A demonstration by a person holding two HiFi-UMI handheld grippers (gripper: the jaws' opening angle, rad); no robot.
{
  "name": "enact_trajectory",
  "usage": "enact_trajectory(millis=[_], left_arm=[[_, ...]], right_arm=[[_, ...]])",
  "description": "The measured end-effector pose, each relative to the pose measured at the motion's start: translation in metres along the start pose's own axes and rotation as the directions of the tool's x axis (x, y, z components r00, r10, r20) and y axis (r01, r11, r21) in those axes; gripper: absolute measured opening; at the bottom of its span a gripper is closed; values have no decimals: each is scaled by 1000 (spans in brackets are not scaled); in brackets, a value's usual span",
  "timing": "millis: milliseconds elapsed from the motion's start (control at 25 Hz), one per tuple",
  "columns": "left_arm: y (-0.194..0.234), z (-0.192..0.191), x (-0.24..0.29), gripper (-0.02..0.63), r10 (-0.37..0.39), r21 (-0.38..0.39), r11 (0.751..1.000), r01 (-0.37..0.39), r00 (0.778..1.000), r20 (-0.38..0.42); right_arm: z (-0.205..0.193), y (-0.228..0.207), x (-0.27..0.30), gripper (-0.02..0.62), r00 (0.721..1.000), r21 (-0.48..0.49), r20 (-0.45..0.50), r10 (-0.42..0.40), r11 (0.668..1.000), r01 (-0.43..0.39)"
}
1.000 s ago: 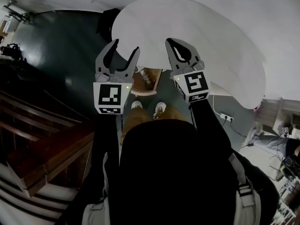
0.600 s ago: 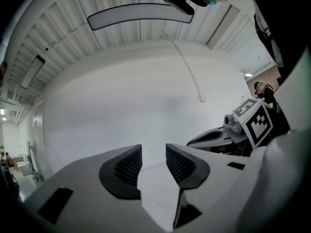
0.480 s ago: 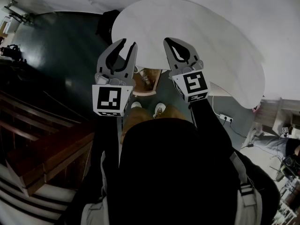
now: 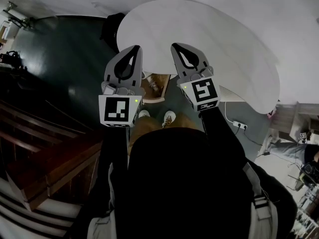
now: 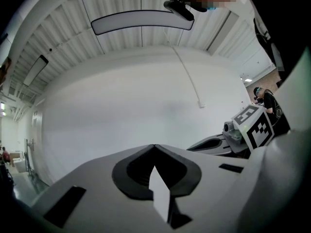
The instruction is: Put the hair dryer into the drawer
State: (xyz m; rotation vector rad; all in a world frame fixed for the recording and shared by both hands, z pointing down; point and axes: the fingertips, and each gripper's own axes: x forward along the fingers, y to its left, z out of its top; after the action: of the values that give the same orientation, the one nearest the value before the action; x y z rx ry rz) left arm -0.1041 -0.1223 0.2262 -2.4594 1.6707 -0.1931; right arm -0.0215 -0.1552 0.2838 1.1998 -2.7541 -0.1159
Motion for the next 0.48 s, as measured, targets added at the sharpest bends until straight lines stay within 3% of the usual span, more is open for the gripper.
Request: enact_trajectory(millis=[200,480], left_arm=[[-10,1,5,15,-14,6,1000,14,1000,7],[-42,5,27,15,-89,-29,996,90,996,26]], right_arm=[[-6,-12,-11,26,999,10,-9,-31,999,31],[-9,-46,-40,26,992,11,-12,-128,992,128]])
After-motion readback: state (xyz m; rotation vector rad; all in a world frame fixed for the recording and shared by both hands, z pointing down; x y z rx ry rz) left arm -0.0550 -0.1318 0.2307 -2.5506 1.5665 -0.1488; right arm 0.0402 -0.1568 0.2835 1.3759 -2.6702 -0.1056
